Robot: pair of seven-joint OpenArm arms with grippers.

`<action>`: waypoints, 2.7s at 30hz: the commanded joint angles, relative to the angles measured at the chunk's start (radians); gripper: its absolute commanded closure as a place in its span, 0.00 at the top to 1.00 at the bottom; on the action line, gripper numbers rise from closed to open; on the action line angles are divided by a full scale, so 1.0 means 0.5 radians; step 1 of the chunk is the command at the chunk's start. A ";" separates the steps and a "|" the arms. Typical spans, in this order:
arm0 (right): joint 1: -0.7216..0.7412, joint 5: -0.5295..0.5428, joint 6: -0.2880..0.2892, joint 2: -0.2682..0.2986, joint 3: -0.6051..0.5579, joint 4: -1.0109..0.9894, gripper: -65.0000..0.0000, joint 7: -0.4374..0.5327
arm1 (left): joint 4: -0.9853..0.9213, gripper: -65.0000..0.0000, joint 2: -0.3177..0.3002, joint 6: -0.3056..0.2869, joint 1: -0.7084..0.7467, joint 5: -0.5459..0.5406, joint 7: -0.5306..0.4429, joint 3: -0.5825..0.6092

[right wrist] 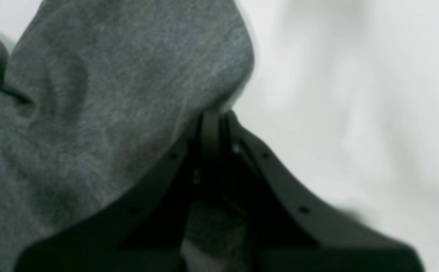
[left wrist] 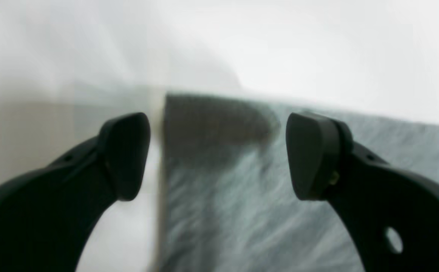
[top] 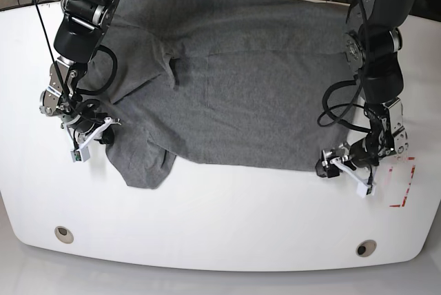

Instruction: Fold the T-shirt properly

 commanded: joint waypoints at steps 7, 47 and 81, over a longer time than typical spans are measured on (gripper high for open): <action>0.033 -0.022 0.003 0.022 -0.002 0.020 0.03 -0.027 | -0.006 0.81 0.069 -0.007 -0.056 -0.002 0.024 0.011; 0.085 -0.028 0.003 0.065 -0.014 0.486 0.02 -0.261 | 0.396 0.01 0.066 -0.023 -0.071 -0.005 0.263 -0.001; -0.507 -0.025 0.003 -0.009 0.004 1.981 0.02 -1.108 | 1.608 0.01 0.066 -0.408 0.411 -0.008 1.322 -0.189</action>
